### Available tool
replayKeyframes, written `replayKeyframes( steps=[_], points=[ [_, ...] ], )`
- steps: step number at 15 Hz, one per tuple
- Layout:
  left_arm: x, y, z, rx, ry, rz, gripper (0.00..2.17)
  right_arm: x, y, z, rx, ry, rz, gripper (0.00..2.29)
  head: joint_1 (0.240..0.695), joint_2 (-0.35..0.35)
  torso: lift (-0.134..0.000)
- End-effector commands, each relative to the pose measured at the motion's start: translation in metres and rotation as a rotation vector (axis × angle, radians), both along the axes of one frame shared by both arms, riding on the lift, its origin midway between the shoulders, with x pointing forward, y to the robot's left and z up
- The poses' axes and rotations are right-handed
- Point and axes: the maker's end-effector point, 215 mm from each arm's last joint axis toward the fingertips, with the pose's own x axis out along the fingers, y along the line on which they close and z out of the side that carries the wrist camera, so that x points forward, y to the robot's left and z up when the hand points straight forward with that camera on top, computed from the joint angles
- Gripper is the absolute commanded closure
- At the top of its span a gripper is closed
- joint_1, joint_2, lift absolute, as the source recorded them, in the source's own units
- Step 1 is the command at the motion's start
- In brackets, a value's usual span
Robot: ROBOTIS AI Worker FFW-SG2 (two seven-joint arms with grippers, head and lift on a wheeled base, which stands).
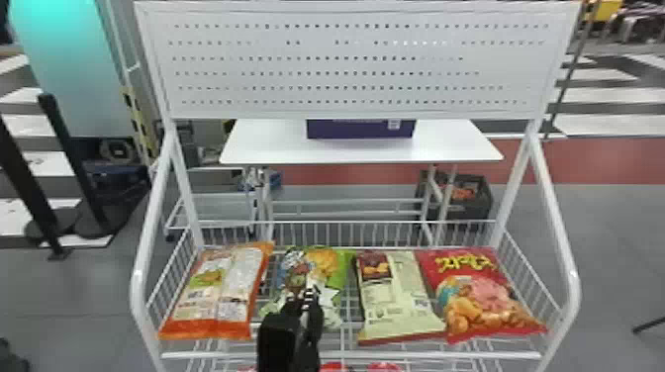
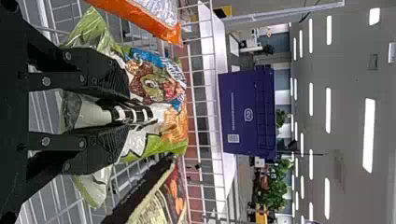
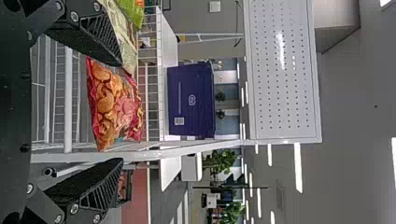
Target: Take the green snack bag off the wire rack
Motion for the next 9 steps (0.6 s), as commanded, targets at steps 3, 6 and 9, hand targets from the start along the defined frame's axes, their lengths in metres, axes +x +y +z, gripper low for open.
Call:
replayKeyframes(
  steps=[3, 6, 9],
  points=[
    [-0.022, -0.002, 0.039, -0.046, -0.06, -0.011, 1.74, 0.001, 0.0, 0.0, 0.0, -0.001, 0.001, 0.17, 0.499, 0.0, 0.0],
    [-0.055, 0.015, 0.067, -0.063, -0.097, -0.016, 1.74, 0.002, -0.001, -0.001, 0.001, -0.001, 0.001, 0.17, 0.499, 0.0, 0.0],
    [-0.098, 0.052, 0.101, -0.116, -0.172, 0.017, 1.74, 0.004, 0.001, -0.003, 0.004, 0.001, 0.003, 0.17, 0.499, 0.0, 0.0]
  ],
)
